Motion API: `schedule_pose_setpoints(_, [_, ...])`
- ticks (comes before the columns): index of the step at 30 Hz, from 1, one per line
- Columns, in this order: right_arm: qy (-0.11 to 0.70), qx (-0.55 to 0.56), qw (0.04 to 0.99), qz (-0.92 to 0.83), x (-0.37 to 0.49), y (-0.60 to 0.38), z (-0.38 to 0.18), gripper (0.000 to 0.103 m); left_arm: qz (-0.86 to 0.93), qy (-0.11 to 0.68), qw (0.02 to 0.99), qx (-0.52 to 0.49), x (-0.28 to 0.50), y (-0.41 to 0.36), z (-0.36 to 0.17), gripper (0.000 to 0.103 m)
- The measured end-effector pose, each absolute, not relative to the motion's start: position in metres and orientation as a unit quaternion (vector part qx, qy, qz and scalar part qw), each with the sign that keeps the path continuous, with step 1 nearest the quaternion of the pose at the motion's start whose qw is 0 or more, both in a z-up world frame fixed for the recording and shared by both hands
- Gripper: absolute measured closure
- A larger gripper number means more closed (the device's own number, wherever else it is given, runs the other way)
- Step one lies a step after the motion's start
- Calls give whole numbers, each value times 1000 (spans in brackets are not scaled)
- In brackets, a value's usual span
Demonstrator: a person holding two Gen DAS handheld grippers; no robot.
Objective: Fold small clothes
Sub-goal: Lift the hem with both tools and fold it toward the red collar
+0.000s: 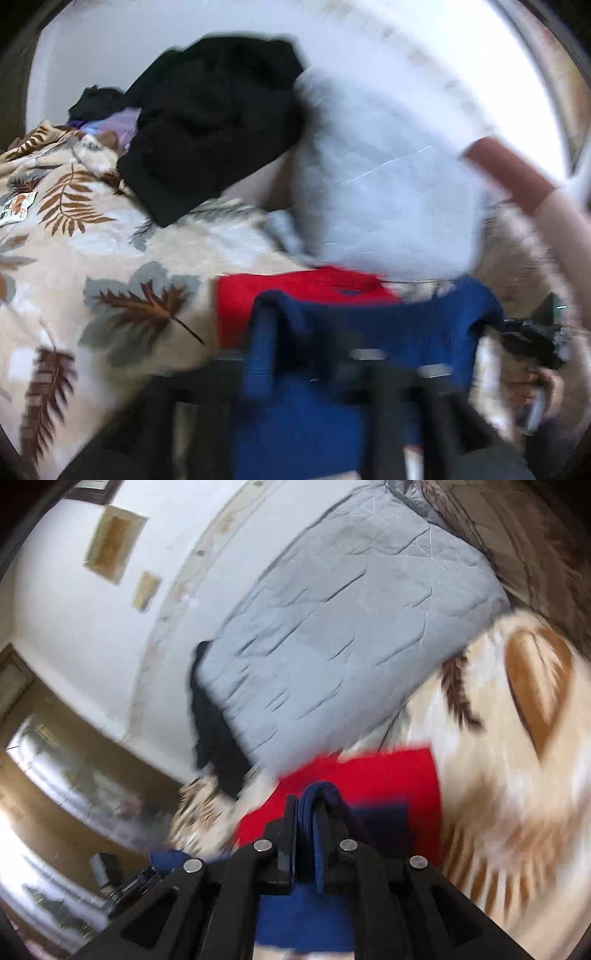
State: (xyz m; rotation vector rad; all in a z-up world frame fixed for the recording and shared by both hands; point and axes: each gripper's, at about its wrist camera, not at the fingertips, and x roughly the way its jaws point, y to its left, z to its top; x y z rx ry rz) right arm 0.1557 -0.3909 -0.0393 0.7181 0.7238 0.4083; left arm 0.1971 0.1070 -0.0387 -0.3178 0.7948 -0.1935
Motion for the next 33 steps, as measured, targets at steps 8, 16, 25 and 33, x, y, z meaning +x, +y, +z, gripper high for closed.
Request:
schedule_pose_setpoints(8, [392,351,841,127,124,-385,-124,22,-7,414,891,-189,166,154,-99,28])
schedule_pose_setpoints(16, [422,420,792,134,44,-349,-159,22,-60,455,854,-245,97,118,-118,28])
schedule_pose_setpoints(25, [419,483,767,49,50,-330,-167,22,13,465,847,-256,122,107,-135,26])
schedule_pose_setpoints(33, [440,452,776,3,118,-337,-173,88,34,486,836,-252,153,103,-116,87])
